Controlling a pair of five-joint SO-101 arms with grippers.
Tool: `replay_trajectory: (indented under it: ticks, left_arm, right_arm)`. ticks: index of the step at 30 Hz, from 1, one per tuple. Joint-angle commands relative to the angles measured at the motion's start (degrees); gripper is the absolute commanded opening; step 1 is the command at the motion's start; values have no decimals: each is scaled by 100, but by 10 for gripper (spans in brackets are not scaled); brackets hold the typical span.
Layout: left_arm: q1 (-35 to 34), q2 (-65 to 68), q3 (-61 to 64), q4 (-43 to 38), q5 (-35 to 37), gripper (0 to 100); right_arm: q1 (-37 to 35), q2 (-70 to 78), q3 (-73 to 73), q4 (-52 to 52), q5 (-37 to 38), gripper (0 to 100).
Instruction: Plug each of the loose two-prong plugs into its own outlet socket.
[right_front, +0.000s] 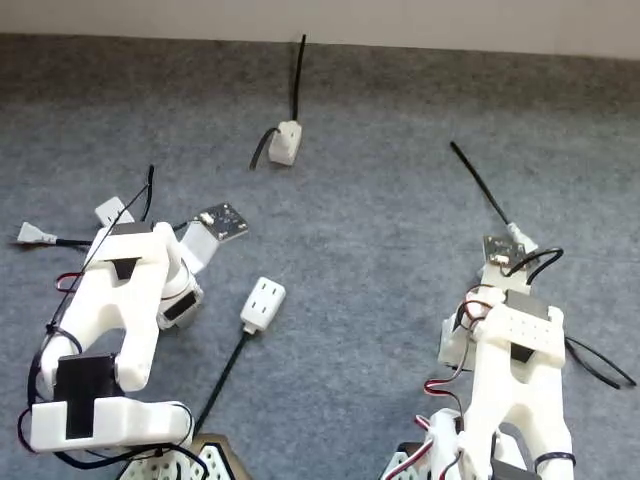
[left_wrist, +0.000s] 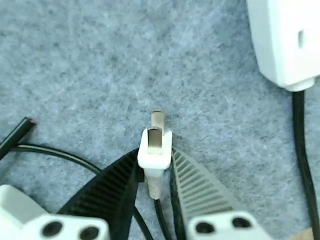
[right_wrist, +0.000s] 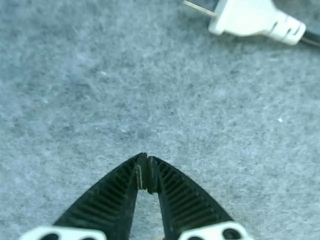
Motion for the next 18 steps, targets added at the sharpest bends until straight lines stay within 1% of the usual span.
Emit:
replay_trajectory:
  ticks: [1,5,8,12,18]
  left_arm:
    - [-22,-171,-84,35,18,6]
    - [154,-233,-136,431,18,6]
    - [163,-655,-338,879,26,6]
    - [119,-1710,-523,1327,26,6]
    - [154,-3538,-251,1336,35,6]
  right_arm:
    - [13,-31,-22,-57,-44,7]
    - [13,-31,-22,-57,-44,7]
    - [13,-31,-22,-57,-44,7]
    - [13,-31,-22,-57,-44,7]
    - [13,-31,-22,-57,-44,7]
